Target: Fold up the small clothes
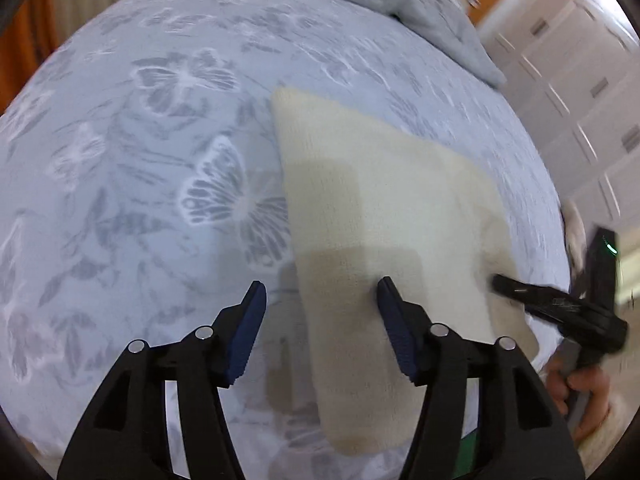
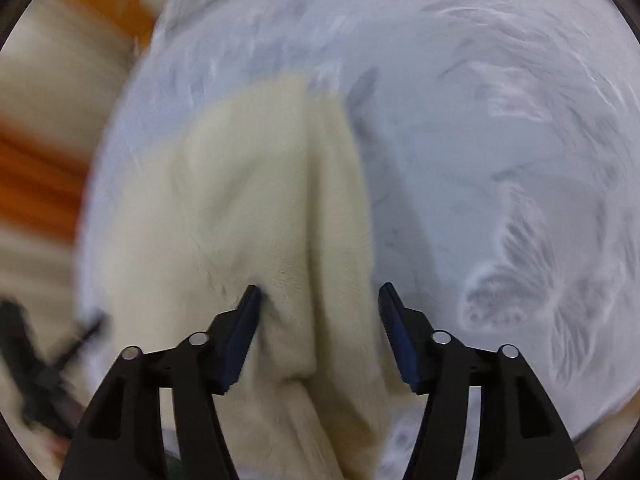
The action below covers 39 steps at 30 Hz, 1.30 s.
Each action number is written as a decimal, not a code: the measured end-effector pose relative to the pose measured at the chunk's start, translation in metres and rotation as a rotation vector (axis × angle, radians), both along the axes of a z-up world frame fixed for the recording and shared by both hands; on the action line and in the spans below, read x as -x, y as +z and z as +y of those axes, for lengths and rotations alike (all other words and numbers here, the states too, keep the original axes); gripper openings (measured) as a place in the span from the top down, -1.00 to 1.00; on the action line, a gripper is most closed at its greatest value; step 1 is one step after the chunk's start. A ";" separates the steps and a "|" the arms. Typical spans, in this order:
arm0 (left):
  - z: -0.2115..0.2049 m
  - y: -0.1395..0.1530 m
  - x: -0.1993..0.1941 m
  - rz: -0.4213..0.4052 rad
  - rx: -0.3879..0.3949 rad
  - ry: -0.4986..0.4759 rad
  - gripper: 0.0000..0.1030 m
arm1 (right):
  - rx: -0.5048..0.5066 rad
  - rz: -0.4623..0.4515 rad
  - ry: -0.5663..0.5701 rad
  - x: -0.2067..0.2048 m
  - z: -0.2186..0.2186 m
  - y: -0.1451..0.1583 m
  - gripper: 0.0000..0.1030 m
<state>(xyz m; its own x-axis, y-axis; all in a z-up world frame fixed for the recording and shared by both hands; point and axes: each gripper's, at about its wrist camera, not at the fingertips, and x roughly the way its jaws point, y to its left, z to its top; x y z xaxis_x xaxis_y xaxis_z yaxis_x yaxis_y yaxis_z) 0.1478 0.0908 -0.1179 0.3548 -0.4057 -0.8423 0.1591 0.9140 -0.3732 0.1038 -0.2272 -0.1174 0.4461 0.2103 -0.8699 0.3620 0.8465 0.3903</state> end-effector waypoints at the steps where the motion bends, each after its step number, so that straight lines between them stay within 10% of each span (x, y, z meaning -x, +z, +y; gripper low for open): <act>1: 0.003 0.008 0.005 -0.008 0.007 0.007 -0.07 | 0.012 -0.069 0.004 0.011 0.001 0.020 0.14; 4: 0.005 0.026 0.030 -0.052 -0.005 0.004 -0.19 | 0.076 -0.062 0.134 0.019 0.023 0.029 0.72; 8: -0.027 0.018 0.061 -0.050 -0.148 -0.069 -0.31 | 0.186 0.151 0.229 0.027 0.035 -0.049 0.76; 10: -0.037 0.011 0.069 -0.028 -0.175 -0.090 -0.31 | 0.201 0.127 0.207 0.032 0.037 -0.042 0.78; 15: -0.058 0.018 0.095 -0.069 -0.295 -0.135 -0.31 | 0.167 0.031 0.170 0.055 0.034 0.011 0.67; 25: -0.067 0.044 0.133 -0.214 -0.385 -0.064 -0.78 | 0.353 -0.075 0.154 0.142 0.068 0.042 -0.28; 39: -0.065 0.028 0.167 -0.248 -0.470 0.040 -0.78 | 0.431 -0.034 0.160 0.170 0.088 0.015 -0.35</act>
<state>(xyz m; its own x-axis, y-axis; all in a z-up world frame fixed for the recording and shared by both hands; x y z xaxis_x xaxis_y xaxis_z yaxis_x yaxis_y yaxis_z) -0.0191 0.0253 -0.0902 0.5737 0.0129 -0.8189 0.1523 0.9808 0.1221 -0.0666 -0.1387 -0.1021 0.4673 -0.0990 -0.8785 0.2064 0.9785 -0.0005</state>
